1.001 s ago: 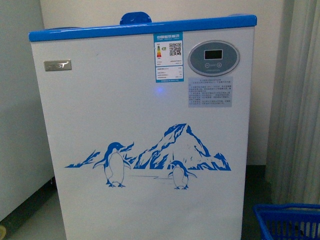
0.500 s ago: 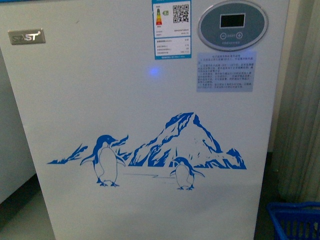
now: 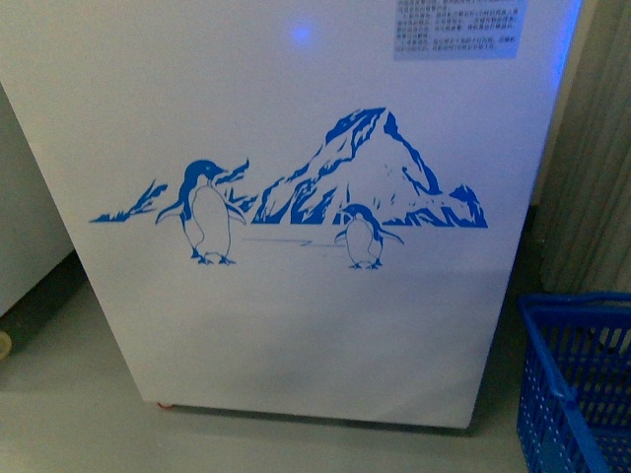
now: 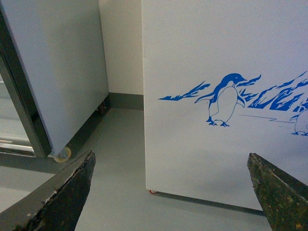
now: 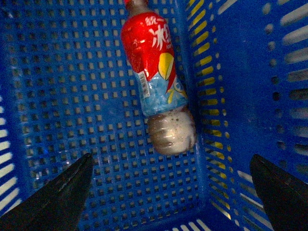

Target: Put drink in fridge

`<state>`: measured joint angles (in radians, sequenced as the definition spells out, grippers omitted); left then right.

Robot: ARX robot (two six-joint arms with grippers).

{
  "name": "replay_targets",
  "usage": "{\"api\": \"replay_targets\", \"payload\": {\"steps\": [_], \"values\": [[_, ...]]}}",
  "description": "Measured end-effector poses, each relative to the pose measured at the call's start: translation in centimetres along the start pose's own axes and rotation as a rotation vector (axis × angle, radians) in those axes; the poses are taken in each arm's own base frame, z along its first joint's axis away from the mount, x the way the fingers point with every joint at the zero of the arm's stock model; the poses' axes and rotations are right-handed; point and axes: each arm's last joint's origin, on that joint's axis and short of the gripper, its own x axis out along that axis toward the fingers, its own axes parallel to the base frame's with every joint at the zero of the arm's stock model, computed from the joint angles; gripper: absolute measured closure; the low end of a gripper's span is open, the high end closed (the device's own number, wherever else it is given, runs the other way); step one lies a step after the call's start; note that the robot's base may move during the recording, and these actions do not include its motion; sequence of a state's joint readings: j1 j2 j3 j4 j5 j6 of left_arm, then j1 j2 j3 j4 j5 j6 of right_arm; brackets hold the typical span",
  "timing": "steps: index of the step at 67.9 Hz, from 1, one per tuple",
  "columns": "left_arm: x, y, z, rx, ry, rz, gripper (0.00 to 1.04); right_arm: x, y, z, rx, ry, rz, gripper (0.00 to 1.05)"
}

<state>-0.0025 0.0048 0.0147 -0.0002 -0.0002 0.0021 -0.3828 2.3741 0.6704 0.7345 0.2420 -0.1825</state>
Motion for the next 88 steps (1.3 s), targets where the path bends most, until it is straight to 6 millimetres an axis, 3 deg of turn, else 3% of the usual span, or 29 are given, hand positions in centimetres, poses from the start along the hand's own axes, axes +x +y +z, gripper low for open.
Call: {"api": "replay_targets", "payload": {"steps": [7, 19, 45, 70, 81, 88], "values": [[0.0, 0.0, 0.0, 0.0, 0.0, 0.0, 0.08, 3.6, 0.5, -0.7, -0.013, 0.033, -0.033, 0.08], [0.0, 0.0, 0.0, 0.0, 0.0, 0.0, 0.08, 7.3, 0.7, -1.7, -0.005, 0.056, -0.081, 0.08], [0.0, 0.0, 0.0, 0.0, 0.0, 0.0, 0.08, 12.1, 0.5, -0.9, 0.043, 0.103, -0.112, 0.08], [0.0, 0.0, 0.0, 0.0, 0.0, 0.0, 0.08, 16.1, 0.5, -1.3, 0.124, 0.274, -0.053, 0.08], [0.0, 0.0, 0.0, 0.0, 0.0, 0.0, 0.08, 16.1, 0.6, -1.8, 0.138, 0.307, -0.001, 0.29], [0.0, 0.0, 0.0, 0.0, 0.0, 0.0, 0.08, 15.0, 0.9, -2.0, 0.168, 0.288, 0.055, 0.45]]}}
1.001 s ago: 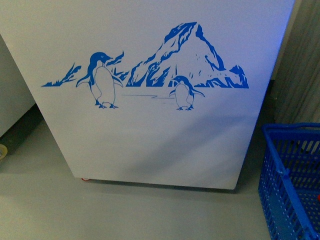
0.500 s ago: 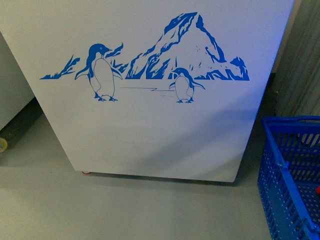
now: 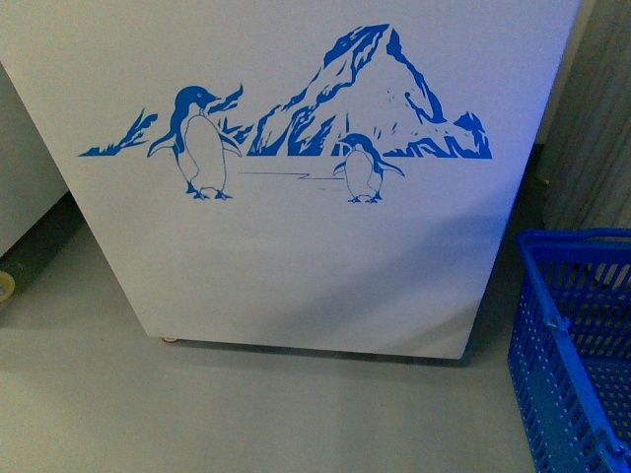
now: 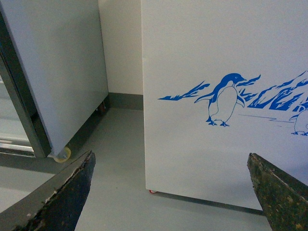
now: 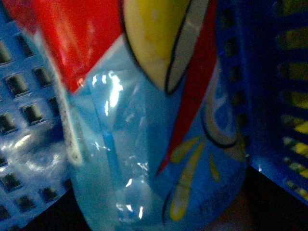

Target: Put drink in fridge

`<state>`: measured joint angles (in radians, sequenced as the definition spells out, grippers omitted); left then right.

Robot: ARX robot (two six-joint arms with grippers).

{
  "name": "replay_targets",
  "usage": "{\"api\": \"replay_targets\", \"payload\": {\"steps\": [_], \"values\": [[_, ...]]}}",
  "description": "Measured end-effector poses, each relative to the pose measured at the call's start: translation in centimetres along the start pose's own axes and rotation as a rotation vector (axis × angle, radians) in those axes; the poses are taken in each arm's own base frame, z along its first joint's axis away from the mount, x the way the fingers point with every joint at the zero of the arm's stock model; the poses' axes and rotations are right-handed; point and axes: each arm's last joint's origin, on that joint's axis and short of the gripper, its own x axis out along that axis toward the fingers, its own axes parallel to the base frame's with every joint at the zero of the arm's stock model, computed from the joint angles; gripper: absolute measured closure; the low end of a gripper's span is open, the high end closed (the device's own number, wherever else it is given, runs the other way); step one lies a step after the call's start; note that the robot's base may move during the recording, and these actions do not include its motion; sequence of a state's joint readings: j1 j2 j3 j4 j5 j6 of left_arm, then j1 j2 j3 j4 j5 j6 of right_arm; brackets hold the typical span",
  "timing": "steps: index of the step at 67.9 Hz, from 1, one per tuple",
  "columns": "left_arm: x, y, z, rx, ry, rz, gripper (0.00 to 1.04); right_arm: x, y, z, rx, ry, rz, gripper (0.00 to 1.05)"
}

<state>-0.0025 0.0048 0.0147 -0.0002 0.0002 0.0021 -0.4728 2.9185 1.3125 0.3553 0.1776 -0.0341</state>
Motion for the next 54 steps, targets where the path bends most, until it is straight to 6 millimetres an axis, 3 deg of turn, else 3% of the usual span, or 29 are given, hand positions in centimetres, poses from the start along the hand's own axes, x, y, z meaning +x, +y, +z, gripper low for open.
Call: {"api": "replay_targets", "payload": {"steps": [11, 22, 23, 26, 35, 37, 40, 53, 54], "values": [[0.0, 0.0, 0.0, 0.0, 0.0, 0.0, 0.08, -3.1, 1.0, -0.6, 0.015, -0.041, 0.087, 0.57], [0.0, 0.0, 0.0, 0.0, 0.0, 0.0, 0.08, -10.4, 2.2, 0.1, -0.01, -0.184, 0.196, 0.62], [0.0, 0.0, 0.0, 0.0, 0.0, 0.0, 0.08, -12.0, 2.3, 0.5, -0.01, -0.22, 0.228, 0.62], [0.0, 0.0, 0.0, 0.0, 0.0, 0.0, 0.08, -13.9, 2.5, 0.9, -0.01, -0.254, 0.257, 0.62], [0.0, 0.0, 0.0, 0.0, 0.0, 0.0, 0.08, -22.8, 2.7, 2.0, -0.012, -0.401, 0.378, 0.63], [0.0, 0.0, 0.0, 0.0, 0.0, 0.0, 0.08, -26.1, 2.6, 2.2, -0.017, -0.452, 0.42, 0.63], [0.0, 0.0, 0.0, 0.0, 0.0, 0.0, 0.08, -29.5, 2.5, 2.3, -0.019, -0.506, 0.46, 0.63], [0.0, 0.0, 0.0, 0.0, 0.0, 0.0, 0.08, -42.4, 1.3, 1.5, -0.043, -0.793, 0.561, 0.63], [0.0, 0.0, 0.0, 0.0, 0.0, 0.0, 0.08, -44.1, 1.0, 1.2, -0.044, -0.839, 0.57, 0.63]]}}
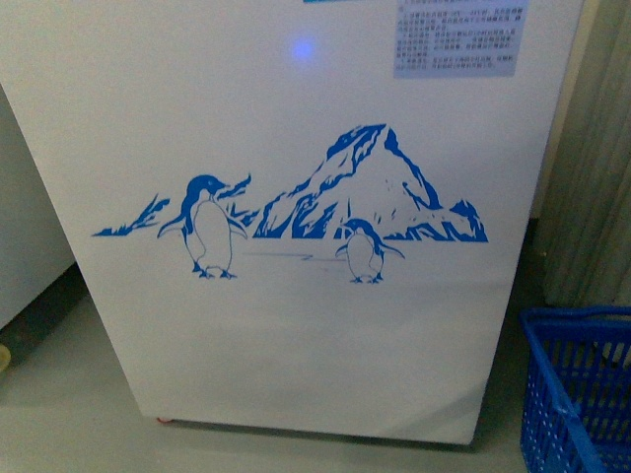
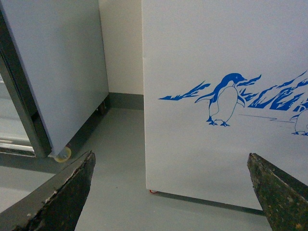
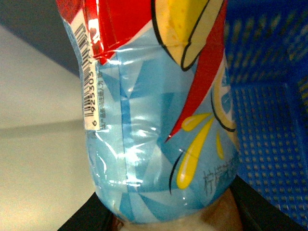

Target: Put drink in fridge

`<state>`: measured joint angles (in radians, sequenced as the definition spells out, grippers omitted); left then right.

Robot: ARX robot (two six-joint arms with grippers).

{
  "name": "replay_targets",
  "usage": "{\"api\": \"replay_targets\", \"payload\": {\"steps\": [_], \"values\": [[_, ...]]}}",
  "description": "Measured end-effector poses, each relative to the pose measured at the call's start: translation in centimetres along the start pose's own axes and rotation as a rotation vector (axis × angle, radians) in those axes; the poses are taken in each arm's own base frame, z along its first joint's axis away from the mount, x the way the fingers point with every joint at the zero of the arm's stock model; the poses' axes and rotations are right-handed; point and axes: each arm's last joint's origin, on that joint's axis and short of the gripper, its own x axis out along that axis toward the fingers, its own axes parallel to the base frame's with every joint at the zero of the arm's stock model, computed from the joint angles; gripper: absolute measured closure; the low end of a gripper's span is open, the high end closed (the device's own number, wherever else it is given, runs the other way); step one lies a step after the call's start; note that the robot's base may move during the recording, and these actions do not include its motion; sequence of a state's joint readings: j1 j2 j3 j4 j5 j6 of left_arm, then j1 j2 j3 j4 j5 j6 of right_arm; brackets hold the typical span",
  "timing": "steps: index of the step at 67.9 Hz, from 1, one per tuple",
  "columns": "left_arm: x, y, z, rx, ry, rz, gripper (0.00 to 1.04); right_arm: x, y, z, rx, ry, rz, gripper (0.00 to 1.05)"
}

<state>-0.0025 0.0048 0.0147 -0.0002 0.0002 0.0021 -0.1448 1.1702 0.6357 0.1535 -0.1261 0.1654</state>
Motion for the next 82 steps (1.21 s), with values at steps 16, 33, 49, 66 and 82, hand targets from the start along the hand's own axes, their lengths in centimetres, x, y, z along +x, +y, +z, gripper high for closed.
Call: {"api": "replay_targets", "payload": {"steps": [16, 33, 49, 66, 82], "values": [[0.0, 0.0, 0.0, 0.0, 0.0, 0.0, 0.08, -11.1, 4.1, 4.4, -0.067, -0.332, 0.073, 0.63], [0.0, 0.0, 0.0, 0.0, 0.0, 0.0, 0.08, -17.1, 5.1, 3.2, -0.045, -0.463, 0.045, 0.63], [0.0, 0.0, 0.0, 0.0, 0.0, 0.0, 0.08, -16.9, 5.4, 2.0, -0.028, -0.47, -0.007, 0.63], [0.0, 0.0, 0.0, 0.0, 0.0, 0.0, 0.08, -16.2, 5.5, 1.5, -0.04, -0.441, -0.01, 0.63], [0.0, 0.0, 0.0, 0.0, 0.0, 0.0, 0.08, -16.3, 5.5, 1.5, -0.04, -0.443, -0.01, 0.63]]}}
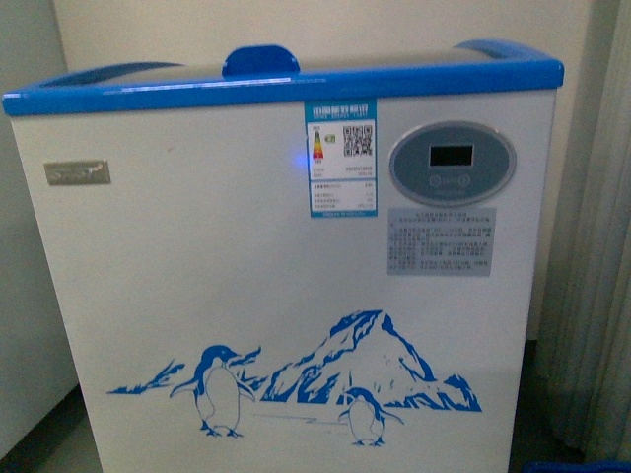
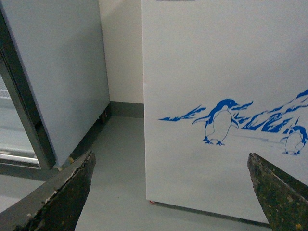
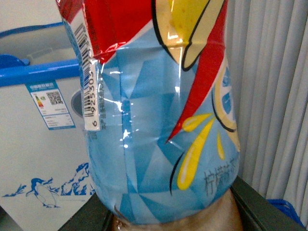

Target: Put drink in fridge

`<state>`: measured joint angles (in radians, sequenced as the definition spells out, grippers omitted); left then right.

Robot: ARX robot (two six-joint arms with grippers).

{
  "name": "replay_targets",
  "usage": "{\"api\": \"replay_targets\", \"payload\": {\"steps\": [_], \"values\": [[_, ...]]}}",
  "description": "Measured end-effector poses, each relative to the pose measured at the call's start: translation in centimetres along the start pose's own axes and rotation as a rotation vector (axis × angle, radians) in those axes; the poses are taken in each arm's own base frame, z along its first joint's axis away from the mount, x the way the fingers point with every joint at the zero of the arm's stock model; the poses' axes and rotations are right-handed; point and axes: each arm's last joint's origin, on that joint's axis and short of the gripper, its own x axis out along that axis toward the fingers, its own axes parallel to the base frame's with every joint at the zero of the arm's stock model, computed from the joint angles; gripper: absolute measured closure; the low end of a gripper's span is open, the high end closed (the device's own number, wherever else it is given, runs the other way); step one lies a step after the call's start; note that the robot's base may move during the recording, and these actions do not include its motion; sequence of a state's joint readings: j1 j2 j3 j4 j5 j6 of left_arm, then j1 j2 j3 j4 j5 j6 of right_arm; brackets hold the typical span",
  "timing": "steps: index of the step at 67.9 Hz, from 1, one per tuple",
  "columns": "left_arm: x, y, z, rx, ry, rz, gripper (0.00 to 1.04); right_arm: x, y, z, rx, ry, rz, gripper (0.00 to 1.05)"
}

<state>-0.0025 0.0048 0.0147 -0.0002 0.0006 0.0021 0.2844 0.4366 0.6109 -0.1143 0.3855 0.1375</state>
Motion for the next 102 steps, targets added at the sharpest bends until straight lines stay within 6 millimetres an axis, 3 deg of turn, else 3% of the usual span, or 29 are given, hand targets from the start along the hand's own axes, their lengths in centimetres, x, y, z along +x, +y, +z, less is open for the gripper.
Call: {"api": "replay_targets", "payload": {"steps": [44, 51, 59, 69, 78, 91, 102], "values": [[0.0, 0.0, 0.0, -0.005, 0.004, 0.002, 0.08, 0.0, 0.0, 0.1, 0.001, -0.002, 0.0, 0.63], [0.5, 0.4, -0.3, -0.195, 0.181, 0.061, 0.08, 0.0, 0.0, 0.1, 0.001, -0.002, 0.0, 0.63], [2.3, 1.1, -0.1, -0.308, 0.214, 0.08, 0.08, 0.0, 0.0, 0.1, 0.001, -0.002, 0.0, 0.63], [7.0, 1.9, 4.0, -0.242, 0.108, 0.013, 0.08, 0.0, 0.0, 0.1, 0.001, -0.002, 0.0, 0.63], [16.0, 1.0, 9.1, 0.075, -0.007, -0.181, 0.08, 0.0, 0.0, 0.1, 0.001, -0.002, 0.0, 0.63], [24.2, -2.4, 11.3, 0.491, -0.024, -0.463, 0.08, 0.0, 0.0, 0.1, 0.001, -0.002, 0.0, 0.63], [28.6, -5.6, 12.4, 0.815, -0.083, -0.635, 0.08, 0.0, 0.0, 0.1, 0.001, -0.002, 0.0, 0.63]]}}
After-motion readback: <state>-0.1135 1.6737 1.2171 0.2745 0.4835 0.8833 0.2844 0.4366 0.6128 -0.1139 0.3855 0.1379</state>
